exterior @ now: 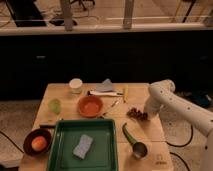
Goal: Place grapes in red bowl
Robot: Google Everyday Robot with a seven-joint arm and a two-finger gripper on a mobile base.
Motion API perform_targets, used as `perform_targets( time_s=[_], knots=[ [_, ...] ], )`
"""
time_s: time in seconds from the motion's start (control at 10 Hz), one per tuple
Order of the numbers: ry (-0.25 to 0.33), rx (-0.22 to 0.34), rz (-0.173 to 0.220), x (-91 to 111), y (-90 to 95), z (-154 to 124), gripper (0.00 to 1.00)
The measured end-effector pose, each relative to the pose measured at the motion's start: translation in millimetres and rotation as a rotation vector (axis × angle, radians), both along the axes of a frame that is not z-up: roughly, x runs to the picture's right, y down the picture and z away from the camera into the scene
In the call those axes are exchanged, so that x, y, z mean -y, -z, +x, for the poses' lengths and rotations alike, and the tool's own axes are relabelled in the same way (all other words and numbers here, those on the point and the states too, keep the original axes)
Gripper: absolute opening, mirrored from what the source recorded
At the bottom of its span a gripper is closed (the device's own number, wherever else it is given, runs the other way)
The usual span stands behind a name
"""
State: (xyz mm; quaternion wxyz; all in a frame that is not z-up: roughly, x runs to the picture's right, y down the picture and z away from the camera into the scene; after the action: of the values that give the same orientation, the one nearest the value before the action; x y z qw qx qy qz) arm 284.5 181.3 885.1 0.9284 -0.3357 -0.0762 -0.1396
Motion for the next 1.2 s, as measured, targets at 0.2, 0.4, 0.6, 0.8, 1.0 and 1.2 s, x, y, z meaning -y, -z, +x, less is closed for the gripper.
perform_targets(
  time_s=[0.2, 0.4, 0.6, 0.8, 1.0, 1.2],
  knots=[
    [0.011, -0.006, 0.013, 2, 6.7, 0, 0.02],
    [0.025, -0.009, 0.045, 20, 24.4, -1, 0.02],
    [0.032, -0.008, 0.066, 30, 38.4, -2, 0.02],
    [0.044, -0.008, 0.091, 34, 41.5, -3, 0.02],
    [0.060, -0.003, 0.120, 52, 52.9, -9, 0.02],
    [0.074, 0.002, 0.138, 65, 64.0, -16, 0.02]
  ],
)
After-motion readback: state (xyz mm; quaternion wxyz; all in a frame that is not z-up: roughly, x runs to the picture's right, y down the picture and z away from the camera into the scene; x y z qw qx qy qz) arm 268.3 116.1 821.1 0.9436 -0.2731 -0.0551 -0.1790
